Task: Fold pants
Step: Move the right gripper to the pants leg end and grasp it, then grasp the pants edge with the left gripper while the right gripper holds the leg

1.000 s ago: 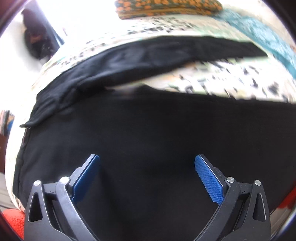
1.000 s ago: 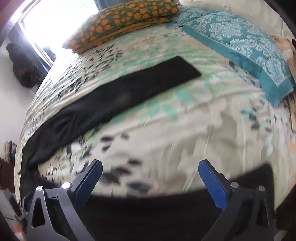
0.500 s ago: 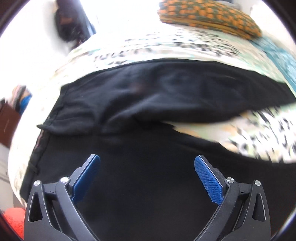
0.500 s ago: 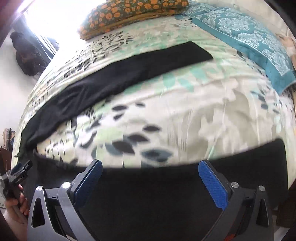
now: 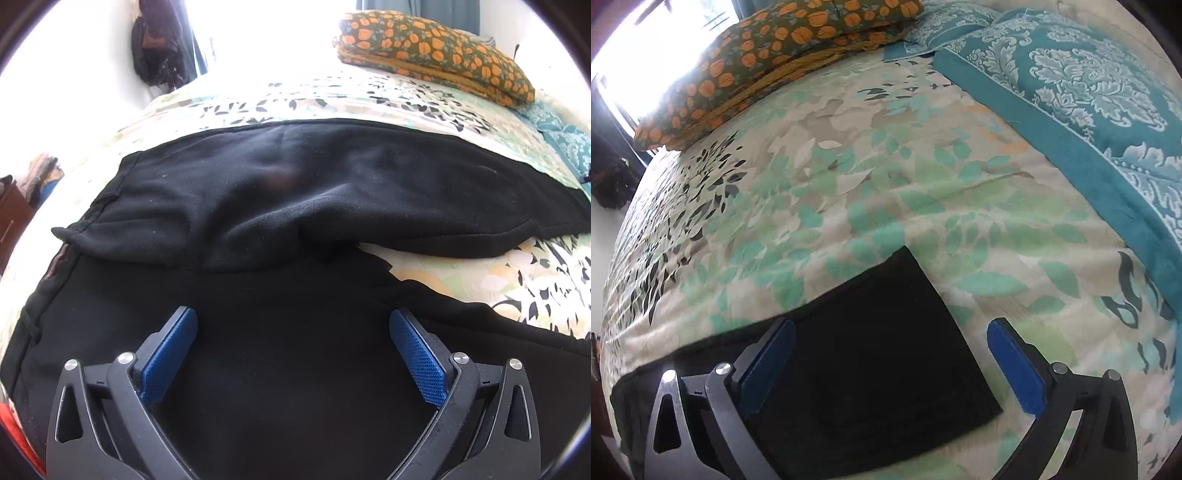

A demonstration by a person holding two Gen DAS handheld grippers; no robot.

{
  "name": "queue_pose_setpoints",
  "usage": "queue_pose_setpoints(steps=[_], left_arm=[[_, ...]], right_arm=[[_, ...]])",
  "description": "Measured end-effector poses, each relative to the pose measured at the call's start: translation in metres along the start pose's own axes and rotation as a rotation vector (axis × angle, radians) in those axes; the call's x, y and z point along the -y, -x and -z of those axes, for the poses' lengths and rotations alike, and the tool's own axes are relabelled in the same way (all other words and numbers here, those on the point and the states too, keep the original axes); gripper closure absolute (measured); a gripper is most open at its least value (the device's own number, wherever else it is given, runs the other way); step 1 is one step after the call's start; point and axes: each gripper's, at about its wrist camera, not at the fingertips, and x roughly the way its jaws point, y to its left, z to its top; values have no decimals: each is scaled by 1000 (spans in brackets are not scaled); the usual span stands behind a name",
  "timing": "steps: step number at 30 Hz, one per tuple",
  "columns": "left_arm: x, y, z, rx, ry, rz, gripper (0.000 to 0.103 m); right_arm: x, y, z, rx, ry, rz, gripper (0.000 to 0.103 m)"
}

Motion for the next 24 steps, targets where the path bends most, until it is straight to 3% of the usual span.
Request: queue_pose_setpoints(steps=[5,6,8,9,13,16,21,24], left_arm=[[4,-3,-2,19,-3,-9,0],[4,-3,-2,21,-4,-10,0],[5,-3,-2,24,-7,-14,0],[5,-3,-2,24,-8,-16,0],[6,-3,-2,22,-11,-19,0],[7,-3,-4,15,-17,-28,0],[8,-2,-7,-6,-17,-40,0],[3,-2,-12,-49,8,-22,0]], right_arm=[[-3,-41,-14,-40,-13,71,0],[-4,-43,-16,-49,-9,65,4],[-4,-35,-15,-25,8,29,85],[-2,-26,-15,-12,0,-17,94],[-8,37,4,76,44,-121,94],[-24,100,44,125,103,-245,94],[-54,200,170,153,214,-395,96],[-59,242,256,167,220,-433,96]])
